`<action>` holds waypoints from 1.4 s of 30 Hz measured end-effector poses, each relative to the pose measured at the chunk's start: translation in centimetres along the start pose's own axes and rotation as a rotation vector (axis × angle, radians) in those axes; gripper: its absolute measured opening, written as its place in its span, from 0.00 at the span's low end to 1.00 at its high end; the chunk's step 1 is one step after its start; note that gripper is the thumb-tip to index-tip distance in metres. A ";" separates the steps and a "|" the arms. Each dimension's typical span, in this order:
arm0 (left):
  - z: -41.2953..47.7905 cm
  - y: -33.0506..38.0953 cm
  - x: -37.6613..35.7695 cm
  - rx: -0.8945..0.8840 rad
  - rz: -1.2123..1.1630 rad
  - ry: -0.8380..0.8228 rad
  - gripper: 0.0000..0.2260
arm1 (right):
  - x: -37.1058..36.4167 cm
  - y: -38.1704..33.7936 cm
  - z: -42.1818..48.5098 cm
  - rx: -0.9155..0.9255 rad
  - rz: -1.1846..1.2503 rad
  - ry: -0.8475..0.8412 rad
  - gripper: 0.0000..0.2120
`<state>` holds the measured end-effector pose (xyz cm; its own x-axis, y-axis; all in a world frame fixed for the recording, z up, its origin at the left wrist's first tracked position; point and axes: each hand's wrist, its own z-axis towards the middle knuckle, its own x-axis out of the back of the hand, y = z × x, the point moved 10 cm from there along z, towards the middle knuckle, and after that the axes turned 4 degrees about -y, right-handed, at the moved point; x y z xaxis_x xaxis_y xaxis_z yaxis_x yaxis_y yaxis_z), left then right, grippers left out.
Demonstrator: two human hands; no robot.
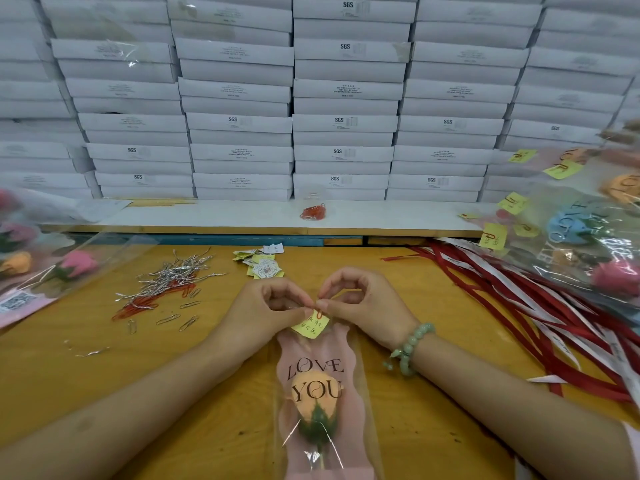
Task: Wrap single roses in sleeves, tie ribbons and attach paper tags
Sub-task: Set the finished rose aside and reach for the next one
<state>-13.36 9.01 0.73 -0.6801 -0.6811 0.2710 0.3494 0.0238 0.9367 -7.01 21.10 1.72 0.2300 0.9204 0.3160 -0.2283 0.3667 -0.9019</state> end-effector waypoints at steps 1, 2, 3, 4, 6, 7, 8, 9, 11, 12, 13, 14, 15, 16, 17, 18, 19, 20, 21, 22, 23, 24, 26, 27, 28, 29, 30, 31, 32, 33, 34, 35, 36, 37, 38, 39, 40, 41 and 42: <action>0.0 0.0 0.0 -0.003 -0.002 0.001 0.06 | 0.0 0.0 0.0 -0.002 0.004 0.000 0.06; 0.0 0.0 0.0 -0.002 -0.007 0.004 0.06 | 0.1 0.1 0.0 -0.006 0.015 0.009 0.06; 0.0 0.0 0.0 0.002 -0.015 0.008 0.06 | 0.3 0.1 0.1 -0.007 0.028 0.026 0.06; 0.0 -0.1 0.1 0.008 -0.025 0.013 0.06 | 0.6 0.2 0.1 -0.006 0.038 0.052 0.06; 0.1 -0.2 0.0 0.016 -0.043 0.013 0.05 | 1.6 0.3 0.1 -0.002 0.062 0.127 0.06; 0.1 -0.2 -0.1 0.014 -0.049 0.005 0.05 | 2.1 0.5 0.1 -0.003 0.076 0.166 0.06; 0.1 -0.1 -0.2 0.009 -0.052 -0.004 0.05 | 2.5 0.6 0.1 -0.007 0.084 0.197 0.06; 0.2 0.0 -0.3 0.004 -0.051 -0.011 0.05 | 2.8 0.8 0.0 -0.012 0.084 0.212 0.06; 0.2 0.1 -0.3 -0.003 -0.049 -0.018 0.06 | 2.5 1.0 0.1 -0.023 0.086 0.185 0.06; 0.2 0.1 -0.3 -0.005 -0.053 -0.018 0.05 | 2.1 1.0 0.2 -0.026 0.094 0.153 0.06; 0.2 0.1 -0.3 -0.005 -0.055 -0.016 0.05 | 1.7 1.1 0.3 -0.029 0.100 0.125 0.06; 0.2 0.0 -0.3 -0.002 -0.054 -0.014 0.05 | 1.4 1.1 0.3 -0.033 0.105 0.106 0.06; 0.2 -0.1 -0.2 0.004 -0.048 -0.009 0.05 | 1.3 1.2 0.4 -0.037 0.115 0.098 0.06; 0.2 -0.2 -0.2 0.010 -0.040 -0.003 0.05 | 1.3 1.2 0.4 -0.038 0.129 0.098 0.06; 0.2 -0.3 -0.1 0.015 -0.035 0.003 0.05 | 1.4 1.2 0.3 -0.036 0.141 0.100 0.06; 0.2 -0.3 -0.1 0.016 -0.032 0.006 0.05 | 1.4 1.1 0.3 -0.034 0.142 0.100 0.06; 0.2 -0.4 0.0 0.017 -0.030 0.008 0.05 | 1.3 1.0 0.3 -0.031 0.133 0.098 0.06; 0.2 -0.4 0.0 0.016 -0.027 0.010 0.05 | 1.2 0.9 0.3 -0.028 0.117 0.093 0.06; 0.2 -0.3 0.0 0.013 -0.024 0.011 0.05 | 1.1 0.8 0.3 -0.026 0.104 0.089 0.06; 0.2 -0.3 -0.1 0.009 -0.023 0.012 0.05 | 1.0 0.8 0.3 -0.025 0.096 0.085 0.06; 0.2 -0.3 -0.1 0.003 -0.023 0.012 0.05 | 1.0 0.7 0.3 -0.024 0.091 0.083 0.06; 0.2 -0.2 -0.1 -0.003 -0.022 0.012 0.05 | 0.9 0.7 0.3 -0.021 0.087 0.081 0.06; 0.2 -0.1 -0.1 -0.014 -0.023 0.011 0.05 | 0.9 0.5 0.2 -0.012 0.077 0.078 0.06; 0.3 -0.1 -0.1 -0.022 -0.025 0.011 0.05 | 0.9 0.5 0.2 -0.008 0.074 0.081 0.06; 0.3 0.0 -0.1 -0.028 -0.027 0.012 0.06 | 1.0 0.4 0.2 -0.006 0.076 0.088 0.06; 0.3 0.0 -0.1 -0.032 -0.030 0.013 0.06 | 1.0 0.4 0.2 -0.003 0.078 0.096 0.06; 0.4 -0.1 -0.1 -0.033 -0.034 0.013 0.06 | 1.1 0.4 0.1 0.000 0.081 0.104 0.06; 0.4 -0.1 -0.1 -0.034 -0.038 0.012 0.06 | 1.2 0.3 0.1 0.005 0.084 0.113 0.06; 0.4 -0.1 -0.1 -0.036 -0.040 0.012 0.06 | 1.3 0.3 0.1 0.009 0.087 0.118 0.06; 0.4 -0.1 -0.1 -0.038 -0.040 0.011 0.06 | 1.3 0.3 0.2 0.010 0.089 0.116 0.06; 0.4 -0.1 -0.1 -0.042 -0.038 0.010 0.06 | 1.2 0.3 0.2 0.009 0.089 0.107 0.06; 0.4 -0.1 -0.1 -0.045 -0.036 0.011 0.06 | 1.0 0.2 0.2 0.010 0.086 0.094 0.06; 0.4 -0.1 -0.1 -0.048 -0.035 0.013 0.06 | 0.9 0.2 0.2 0.011 0.082 0.085 0.06; 0.3 0.0 -0.1 -0.051 -0.035 0.014 0.06 | 0.8 0.2 0.2 0.013 0.080 0.080 0.06; 0.3 0.0 -0.1 -0.054 -0.035 0.015 0.07 | 0.8 0.2 0.2 0.015 0.081 0.080 0.06; 0.3 0.0 -0.1 -0.057 -0.034 0.016 0.07 | 0.8 0.2 0.2 0.015 0.082 0.081 0.06; 0.3 0.1 0.0 -0.061 -0.032 0.019 0.07 | 0.8 0.2 0.2 0.014 0.081 0.081 0.06; 0.4 0.1 0.0 -0.064 -0.029 0.020 0.07 | 0.8 0.2 0.2 0.012 0.077 0.079 0.06; 0.4 0.1 0.0 -0.065 -0.026 0.022 0.07 | 0.8 0.2 0.2 0.011 0.070 0.077 0.06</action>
<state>-13.56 9.27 0.89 -0.6756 -0.6967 0.2413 0.3733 -0.0409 0.9268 -7.02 21.91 1.84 0.2853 0.9308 0.2286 -0.2570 0.3041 -0.9173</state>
